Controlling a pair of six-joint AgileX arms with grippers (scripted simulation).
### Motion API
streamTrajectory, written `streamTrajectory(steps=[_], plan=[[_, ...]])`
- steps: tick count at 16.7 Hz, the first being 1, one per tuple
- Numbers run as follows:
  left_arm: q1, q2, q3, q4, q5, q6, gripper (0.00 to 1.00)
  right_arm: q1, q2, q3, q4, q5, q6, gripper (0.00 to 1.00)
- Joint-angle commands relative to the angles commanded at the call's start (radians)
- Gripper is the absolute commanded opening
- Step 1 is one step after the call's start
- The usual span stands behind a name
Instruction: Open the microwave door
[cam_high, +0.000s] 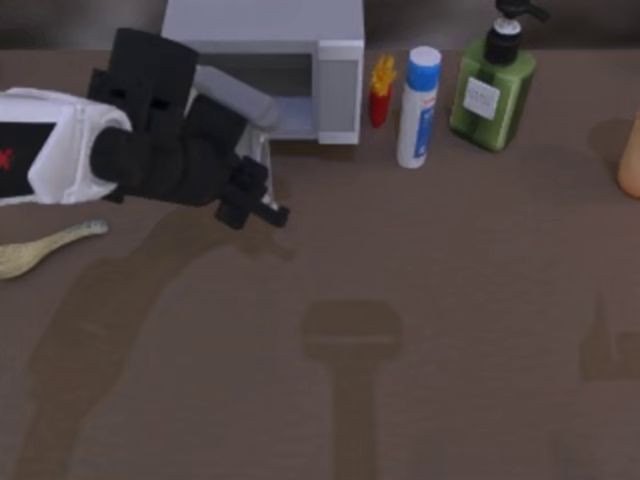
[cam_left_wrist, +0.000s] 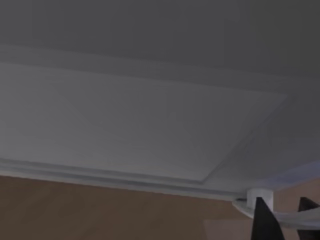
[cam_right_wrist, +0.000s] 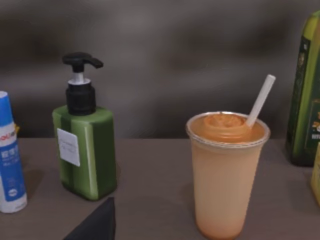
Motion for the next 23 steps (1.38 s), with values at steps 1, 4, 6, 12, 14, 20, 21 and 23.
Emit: streamTrajectory(steps=[1,4,6,12,14,20,21,23], plan=[[0.000,0.000,0.000,0.000,0.000,0.000,0.00,0.000,0.000,0.000,0.000,0.000,0.000,1.00],[0.000,0.000,0.000,0.000,0.000,0.000,0.00,0.000,0.000,0.000,0.000,0.000,0.000,1.00],[0.000,0.000,0.000,0.000,0.000,0.000,0.00,0.000,0.000,0.000,0.000,0.000,0.000,1.00],[-0.008,0.000,-0.001,-0.001,0.007,-0.005,0.00,0.000,0.000,0.000,0.000,0.000,0.000,1.00],[-0.002,0.000,-0.004,-0.004,0.014,0.006,0.00,0.000,0.000,0.000,0.000,0.000,0.000,1.00],[0.032,-0.015,-0.014,-0.020,0.060,0.077,0.00,0.000,0.000,0.000,0.000,0.000,0.000,1.00],[0.037,-0.016,-0.016,-0.022,0.066,0.085,0.00,0.000,0.000,0.000,0.000,0.000,0.000,1.00],[0.037,-0.016,-0.017,-0.023,0.067,0.087,0.00,0.000,0.000,0.000,0.000,0.000,0.000,1.00]])
